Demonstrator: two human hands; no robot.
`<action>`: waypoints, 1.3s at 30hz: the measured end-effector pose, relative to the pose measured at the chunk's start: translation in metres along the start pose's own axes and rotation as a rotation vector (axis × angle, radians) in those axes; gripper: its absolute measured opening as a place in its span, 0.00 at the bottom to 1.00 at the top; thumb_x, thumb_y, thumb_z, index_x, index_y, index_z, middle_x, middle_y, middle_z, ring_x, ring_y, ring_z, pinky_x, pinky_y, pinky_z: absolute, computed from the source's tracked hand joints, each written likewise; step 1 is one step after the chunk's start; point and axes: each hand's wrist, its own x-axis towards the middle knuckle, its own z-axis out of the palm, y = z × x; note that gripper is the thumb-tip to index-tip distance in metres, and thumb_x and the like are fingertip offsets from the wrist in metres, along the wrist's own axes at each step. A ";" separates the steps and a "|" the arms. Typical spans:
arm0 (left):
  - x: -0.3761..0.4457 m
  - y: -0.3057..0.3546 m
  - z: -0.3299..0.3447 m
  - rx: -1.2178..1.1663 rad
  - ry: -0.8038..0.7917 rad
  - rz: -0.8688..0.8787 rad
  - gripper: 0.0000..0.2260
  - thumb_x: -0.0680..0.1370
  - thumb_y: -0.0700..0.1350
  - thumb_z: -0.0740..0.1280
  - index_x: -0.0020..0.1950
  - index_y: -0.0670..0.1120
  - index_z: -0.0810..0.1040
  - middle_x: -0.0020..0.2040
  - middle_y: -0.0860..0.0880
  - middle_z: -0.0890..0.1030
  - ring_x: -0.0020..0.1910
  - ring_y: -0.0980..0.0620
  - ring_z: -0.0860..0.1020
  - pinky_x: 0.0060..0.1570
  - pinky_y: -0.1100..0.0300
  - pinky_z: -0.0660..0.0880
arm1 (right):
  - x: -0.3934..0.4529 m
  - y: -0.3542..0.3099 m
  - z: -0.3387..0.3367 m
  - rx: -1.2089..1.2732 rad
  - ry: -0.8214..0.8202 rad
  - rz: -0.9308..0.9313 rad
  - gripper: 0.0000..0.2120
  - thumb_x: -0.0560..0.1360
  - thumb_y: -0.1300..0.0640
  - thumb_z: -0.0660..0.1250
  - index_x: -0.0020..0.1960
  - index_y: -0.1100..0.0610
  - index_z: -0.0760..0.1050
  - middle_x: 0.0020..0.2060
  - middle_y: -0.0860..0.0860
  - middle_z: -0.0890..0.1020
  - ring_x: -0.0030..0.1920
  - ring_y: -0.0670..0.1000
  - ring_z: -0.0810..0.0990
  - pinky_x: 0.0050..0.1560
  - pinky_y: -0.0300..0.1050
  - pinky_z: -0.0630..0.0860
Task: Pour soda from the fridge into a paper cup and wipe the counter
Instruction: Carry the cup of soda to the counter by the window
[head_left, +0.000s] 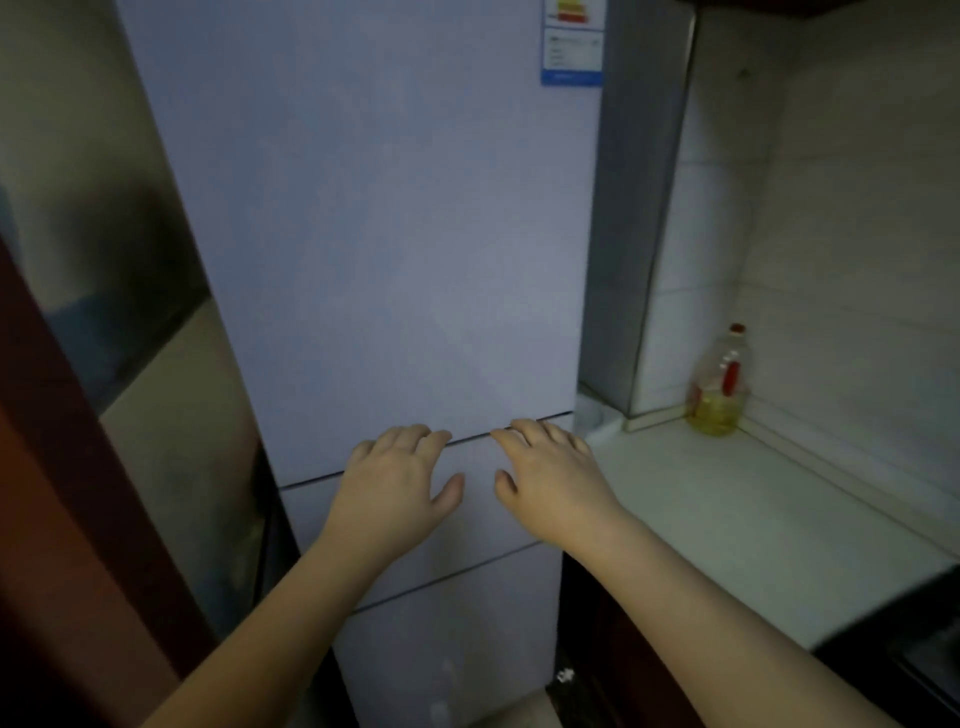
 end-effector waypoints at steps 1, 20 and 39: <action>0.000 0.012 -0.001 -0.010 0.001 0.022 0.25 0.73 0.60 0.56 0.59 0.46 0.81 0.53 0.48 0.83 0.51 0.46 0.81 0.48 0.49 0.77 | -0.009 0.006 -0.005 -0.009 0.006 0.019 0.25 0.78 0.47 0.56 0.75 0.50 0.59 0.72 0.50 0.64 0.70 0.53 0.63 0.69 0.50 0.58; -0.059 0.326 -0.030 -0.283 -0.095 0.401 0.30 0.74 0.64 0.49 0.70 0.52 0.73 0.70 0.50 0.73 0.69 0.49 0.69 0.63 0.50 0.67 | -0.303 0.162 -0.090 -0.107 0.033 0.506 0.25 0.80 0.47 0.52 0.76 0.50 0.57 0.72 0.50 0.65 0.71 0.52 0.62 0.70 0.50 0.57; -0.122 0.660 -0.064 -0.526 -0.108 1.113 0.28 0.73 0.63 0.53 0.66 0.51 0.75 0.64 0.49 0.77 0.64 0.47 0.74 0.59 0.49 0.71 | -0.595 0.260 -0.178 -0.437 0.205 1.226 0.26 0.69 0.49 0.56 0.62 0.56 0.76 0.54 0.55 0.81 0.54 0.58 0.80 0.56 0.54 0.75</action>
